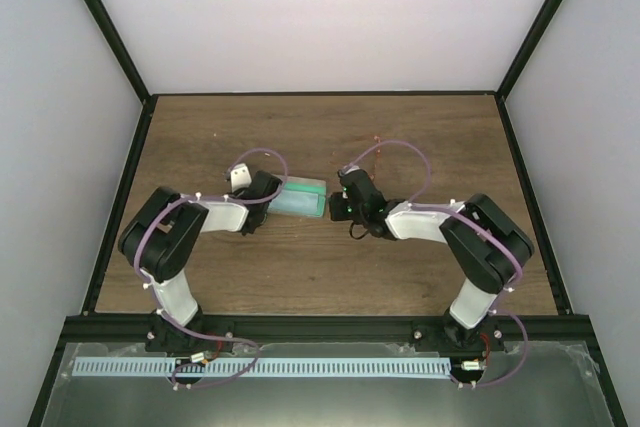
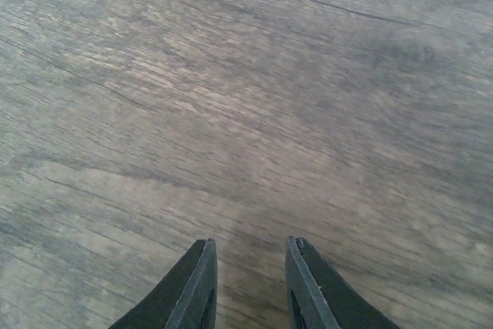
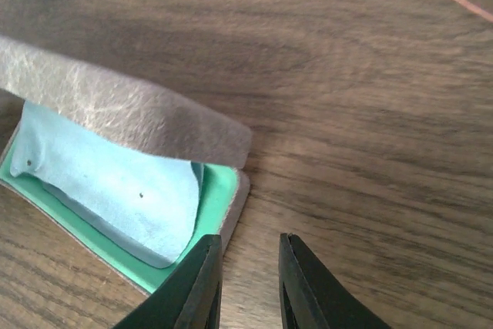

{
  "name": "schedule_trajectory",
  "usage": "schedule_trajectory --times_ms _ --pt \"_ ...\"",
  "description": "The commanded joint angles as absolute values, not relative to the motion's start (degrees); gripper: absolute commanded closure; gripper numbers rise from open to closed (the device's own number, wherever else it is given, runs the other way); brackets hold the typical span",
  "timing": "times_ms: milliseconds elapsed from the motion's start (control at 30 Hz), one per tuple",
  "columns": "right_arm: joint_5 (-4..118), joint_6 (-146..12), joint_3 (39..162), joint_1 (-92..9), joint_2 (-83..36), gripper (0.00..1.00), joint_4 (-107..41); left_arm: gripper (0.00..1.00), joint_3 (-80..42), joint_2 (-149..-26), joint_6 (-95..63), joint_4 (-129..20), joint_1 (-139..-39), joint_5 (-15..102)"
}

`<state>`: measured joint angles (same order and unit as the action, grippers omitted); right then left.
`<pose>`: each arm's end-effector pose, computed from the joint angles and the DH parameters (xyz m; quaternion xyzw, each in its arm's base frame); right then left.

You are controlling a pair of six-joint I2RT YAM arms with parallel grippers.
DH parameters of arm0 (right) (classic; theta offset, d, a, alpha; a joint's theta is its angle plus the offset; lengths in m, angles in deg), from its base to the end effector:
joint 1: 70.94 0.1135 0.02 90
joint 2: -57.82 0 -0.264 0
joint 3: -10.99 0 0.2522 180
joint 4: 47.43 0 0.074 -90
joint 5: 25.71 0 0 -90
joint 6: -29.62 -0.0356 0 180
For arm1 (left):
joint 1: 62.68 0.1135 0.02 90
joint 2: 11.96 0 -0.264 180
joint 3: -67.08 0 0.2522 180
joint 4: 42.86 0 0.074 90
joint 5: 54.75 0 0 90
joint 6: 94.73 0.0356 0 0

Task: Organize the sunglasses
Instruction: Place the glasses cleaning cloth in the sunglasses case, then move the sunglasses case to the center of the board.

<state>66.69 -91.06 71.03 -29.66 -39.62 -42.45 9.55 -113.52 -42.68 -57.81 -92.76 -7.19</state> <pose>0.2531 0.2202 0.1482 -0.0761 0.9116 0.2216 0.3379 0.2767 -0.1325 0.1109 -0.1582 0.8895 0.1496 0.4017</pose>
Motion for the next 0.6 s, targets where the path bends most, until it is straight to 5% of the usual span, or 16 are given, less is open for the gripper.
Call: schedule_trajectory --times_ms 0,567 --pt "65.0 -90.7 70.2 -31.5 -36.6 0.78 -45.2 0.73 9.4 -114.5 -40.3 -53.6 -90.6 -4.3" --pt "53.9 -90.7 59.3 -39.6 -28.9 0.77 -56.1 0.75 10.5 -121.2 -32.4 -37.6 -86.4 17.2"
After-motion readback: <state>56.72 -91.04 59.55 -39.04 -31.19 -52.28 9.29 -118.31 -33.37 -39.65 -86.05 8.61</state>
